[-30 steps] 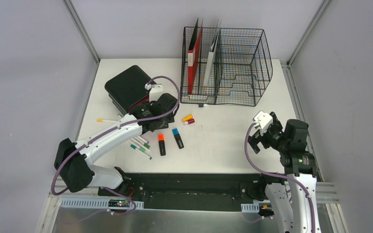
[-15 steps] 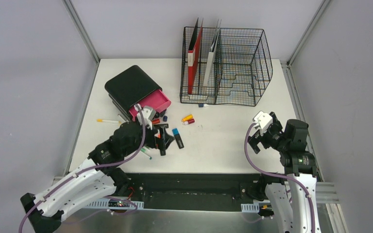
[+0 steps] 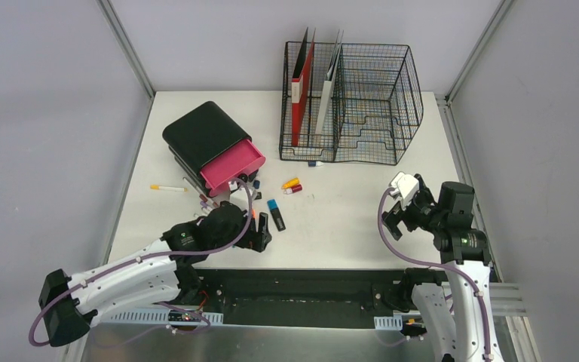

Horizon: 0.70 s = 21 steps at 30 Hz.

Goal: Organize the desk
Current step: Pick up the stationery from the center of the board.

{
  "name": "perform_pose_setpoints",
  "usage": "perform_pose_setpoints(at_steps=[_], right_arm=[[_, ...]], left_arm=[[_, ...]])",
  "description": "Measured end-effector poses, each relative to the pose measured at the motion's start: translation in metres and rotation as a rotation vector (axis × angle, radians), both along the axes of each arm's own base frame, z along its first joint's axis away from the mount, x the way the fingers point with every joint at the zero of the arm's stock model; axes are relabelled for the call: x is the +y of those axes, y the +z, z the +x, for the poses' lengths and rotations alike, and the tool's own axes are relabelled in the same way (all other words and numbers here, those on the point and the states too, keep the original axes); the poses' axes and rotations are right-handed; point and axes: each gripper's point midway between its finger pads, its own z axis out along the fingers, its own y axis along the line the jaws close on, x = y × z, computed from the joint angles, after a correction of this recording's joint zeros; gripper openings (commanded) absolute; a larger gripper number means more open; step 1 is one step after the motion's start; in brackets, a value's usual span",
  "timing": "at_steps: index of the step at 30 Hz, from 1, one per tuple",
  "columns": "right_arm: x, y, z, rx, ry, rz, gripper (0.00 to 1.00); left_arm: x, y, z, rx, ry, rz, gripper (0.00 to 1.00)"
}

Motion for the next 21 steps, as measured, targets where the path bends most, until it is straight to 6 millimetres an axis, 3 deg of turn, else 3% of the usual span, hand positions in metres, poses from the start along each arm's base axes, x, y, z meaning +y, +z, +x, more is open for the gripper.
perform_pose_setpoints(at_steps=[6, 10, 21], right_arm=[[0.001, 0.001, -0.003, -0.007, 0.007, -0.001, 0.99], [0.001, 0.005, -0.005, -0.031, 0.007, -0.002, 0.99], [0.001, 0.006, -0.005, -0.039, 0.009, -0.005, 0.99]], left_arm=[[0.019, -0.027, 0.022, -0.038, 0.181, 0.219, 0.96], [0.026, -0.041, 0.037, -0.039, 0.293, 0.335, 0.78], [0.023, -0.058, 0.056, -0.043, 0.445, 0.378, 0.57]])
